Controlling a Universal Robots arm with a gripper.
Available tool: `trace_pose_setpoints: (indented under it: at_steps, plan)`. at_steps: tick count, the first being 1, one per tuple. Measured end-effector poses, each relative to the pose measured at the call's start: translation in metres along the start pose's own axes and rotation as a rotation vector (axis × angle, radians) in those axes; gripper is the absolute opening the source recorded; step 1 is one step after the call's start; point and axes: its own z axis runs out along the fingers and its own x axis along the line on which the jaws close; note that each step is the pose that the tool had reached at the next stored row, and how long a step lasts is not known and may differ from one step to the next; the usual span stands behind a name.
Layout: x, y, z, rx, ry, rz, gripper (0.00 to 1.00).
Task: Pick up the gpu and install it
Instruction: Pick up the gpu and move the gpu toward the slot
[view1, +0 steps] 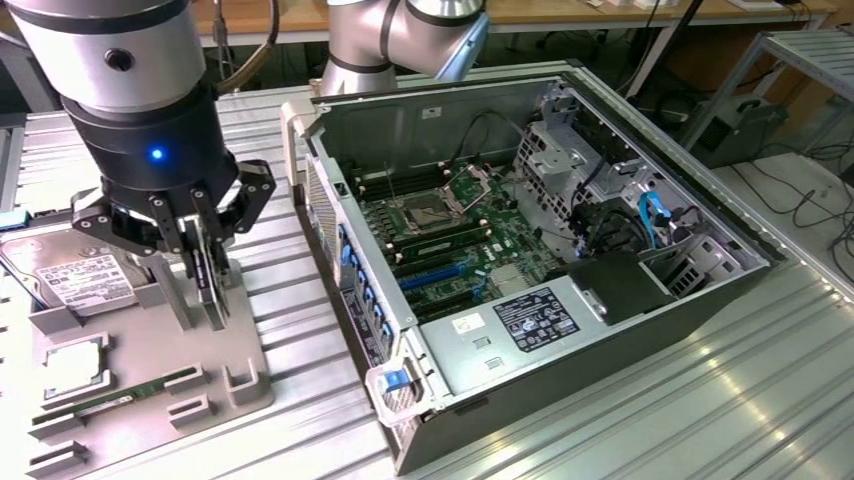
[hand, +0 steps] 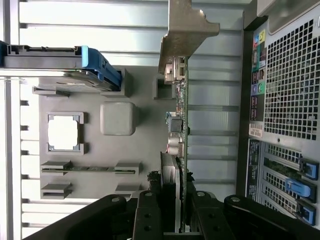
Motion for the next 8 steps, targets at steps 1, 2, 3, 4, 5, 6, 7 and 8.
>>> trace_pose_setpoints:
  at_steps: [1,2,3,4,5,6,7,8]
  plan:
    - [0.000,0.0000,-0.0018,0.0000,0.0000,0.000,0.28]
    - [0.000,0.0000,-0.0035,0.0000,0.0000,0.000,0.28]
    - [0.000,0.0001,-0.0054,0.0000,0.0000,0.000,0.28]
    - [0.000,0.0001,-0.0072,-0.0001,-0.0001,0.000,0.28]
    - [0.000,0.0001,-0.0091,0.0000,0.0000,0.000,0.28]
    - [0.000,0.0002,-0.0105,0.0000,0.0000,0.000,0.28]
    - [0.000,0.0002,-0.0129,0.0000,0.0000,0.000,0.28]
    - [0.000,0.0002,-0.0143,0.0000,-0.0001,0.000,0.28]
